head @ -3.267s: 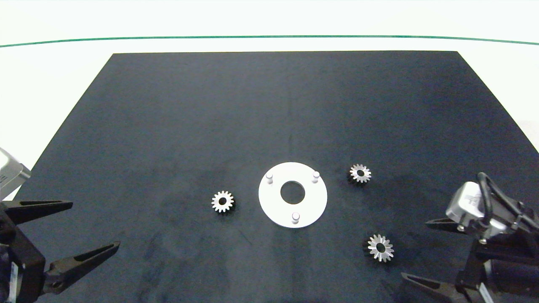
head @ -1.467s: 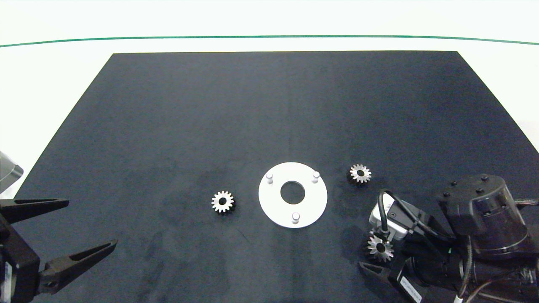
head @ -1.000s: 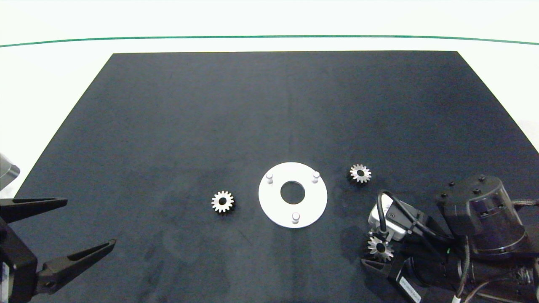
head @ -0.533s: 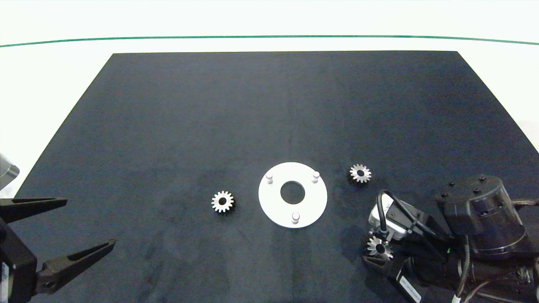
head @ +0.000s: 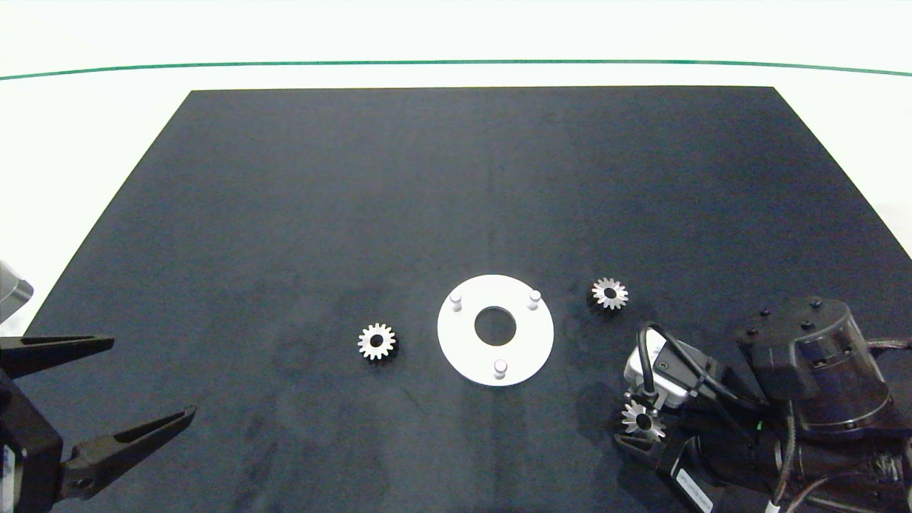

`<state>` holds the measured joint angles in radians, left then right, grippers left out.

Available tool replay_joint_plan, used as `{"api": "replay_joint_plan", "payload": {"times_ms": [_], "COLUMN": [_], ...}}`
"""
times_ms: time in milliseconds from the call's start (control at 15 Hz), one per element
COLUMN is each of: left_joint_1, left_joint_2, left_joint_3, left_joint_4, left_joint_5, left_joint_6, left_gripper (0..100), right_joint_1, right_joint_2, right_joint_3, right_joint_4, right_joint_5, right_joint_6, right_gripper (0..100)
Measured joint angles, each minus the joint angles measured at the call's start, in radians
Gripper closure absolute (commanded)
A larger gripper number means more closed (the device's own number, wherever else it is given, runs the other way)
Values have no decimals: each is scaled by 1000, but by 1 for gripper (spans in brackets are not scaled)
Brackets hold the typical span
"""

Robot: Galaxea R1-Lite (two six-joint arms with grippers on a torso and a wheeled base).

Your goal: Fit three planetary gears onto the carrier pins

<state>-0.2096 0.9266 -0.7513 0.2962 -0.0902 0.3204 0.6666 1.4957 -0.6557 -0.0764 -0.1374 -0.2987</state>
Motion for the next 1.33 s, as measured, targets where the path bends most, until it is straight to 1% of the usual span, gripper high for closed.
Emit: {"api": "replay_joint_plan", "payload": {"times_ms": [467, 733, 867, 933, 1000, 1133, 1200, 1267, 1333], "left_joint_1": [-1, -1, 1, 2, 2, 2, 2, 2, 2], "left_joint_2": [0, -1, -5, -10, -17, -34, -42, -52, -61], "left_joint_3": [0, -1, -6, -10, -16, -25, -31, -43, -59], "left_joint_4": [3, 3, 3, 3, 3, 5, 8, 27, 57], "left_joint_5": [0, 0, 0, 2, 4, 6, 13, 26, 30], "left_joint_6": [0, 1, 1, 0, 0, 0, 0, 1, 1], "left_gripper": [0, 0, 0, 0, 0, 0, 0, 0, 0], "right_joint_1": [0, -1, 1, 4, 9, 27, 40, 55, 77], "right_joint_2": [-1, -5, -2, 4, 13, 47, 69, 95, 127], "right_joint_3": [0, -19, -66, -121, -187, -348, -426, -501, -581], "right_joint_4": [0, -5, 7, 26, 69, 181, 229, 280, 338], "right_joint_5": [0, 0, -12, -20, -25, -29, -31, -32, -34], "right_joint_6": [0, 0, 0, -1, -2, -5, -6, -7, -7], "right_gripper": [95, 96, 96, 96, 96, 96, 96, 96, 96]}}
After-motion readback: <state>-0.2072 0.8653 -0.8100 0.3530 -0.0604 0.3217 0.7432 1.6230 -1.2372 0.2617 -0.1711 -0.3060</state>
